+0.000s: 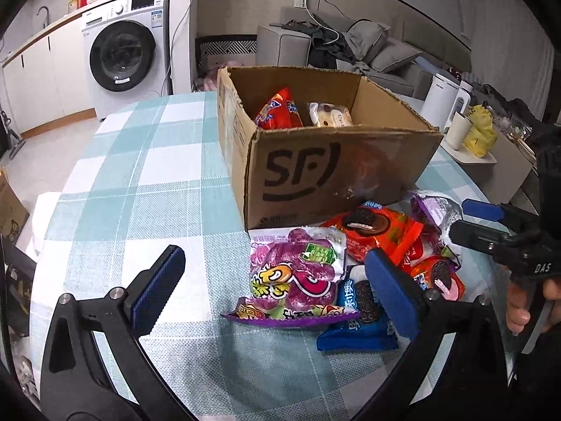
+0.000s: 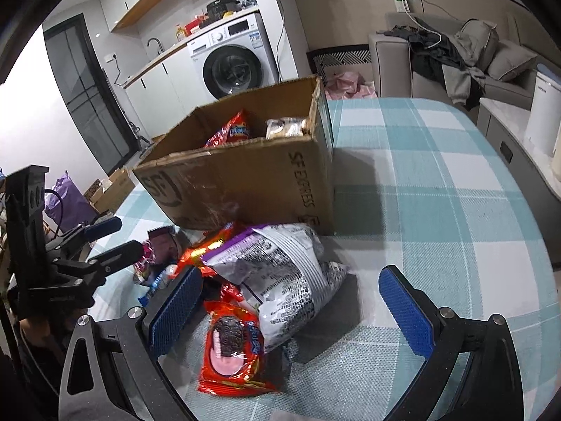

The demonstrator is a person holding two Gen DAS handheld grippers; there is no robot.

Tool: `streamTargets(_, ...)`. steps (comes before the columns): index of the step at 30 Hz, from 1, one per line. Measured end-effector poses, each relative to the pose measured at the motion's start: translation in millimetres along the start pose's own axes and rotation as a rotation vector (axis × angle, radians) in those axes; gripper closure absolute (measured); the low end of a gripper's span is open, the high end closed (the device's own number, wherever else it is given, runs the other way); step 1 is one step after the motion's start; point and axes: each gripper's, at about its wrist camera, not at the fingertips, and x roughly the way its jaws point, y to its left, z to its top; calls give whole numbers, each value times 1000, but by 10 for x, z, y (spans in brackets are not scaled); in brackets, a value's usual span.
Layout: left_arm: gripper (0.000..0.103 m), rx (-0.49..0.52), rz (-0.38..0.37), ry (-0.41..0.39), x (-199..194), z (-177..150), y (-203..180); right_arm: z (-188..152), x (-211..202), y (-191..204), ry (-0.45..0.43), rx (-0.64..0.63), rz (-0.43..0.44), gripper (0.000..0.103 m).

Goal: Organize snacks
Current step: 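Move both open grippers back toward the remaining snacks beside the box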

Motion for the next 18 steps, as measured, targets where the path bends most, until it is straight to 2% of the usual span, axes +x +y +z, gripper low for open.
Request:
streamTargets(8, 1, -5, -6, 17, 61, -11, 29, -15, 145, 34, 18, -35, 19, 0)
streamTargets(18, 1, 8, -9, 39, 163, -43, 10, -1, 276, -9, 18, -42, -6, 2)
